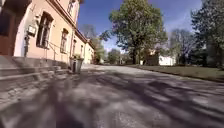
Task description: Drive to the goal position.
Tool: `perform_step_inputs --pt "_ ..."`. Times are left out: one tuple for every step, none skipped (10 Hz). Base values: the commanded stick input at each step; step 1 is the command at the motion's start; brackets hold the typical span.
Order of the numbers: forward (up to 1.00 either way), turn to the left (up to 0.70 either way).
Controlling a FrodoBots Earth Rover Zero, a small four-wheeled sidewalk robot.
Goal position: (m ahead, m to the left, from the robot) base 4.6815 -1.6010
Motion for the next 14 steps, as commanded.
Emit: perform_step_inputs --pt "1.00 0.00" --pt "1.00 0.00" --pt "1.00 0.00" --pt "1.00 0.00" --pt "1.00 0.00" --pt "1.00 0.00" --pt "1.00 0.00" --pt "1.00 0.00" --pt "1.00 0.00" --pt "1.00 0.00" --pt "1.00 0.00" --pt "1.00 0.00" --pt "1.00 0.00" --pt "1.00 0.00"
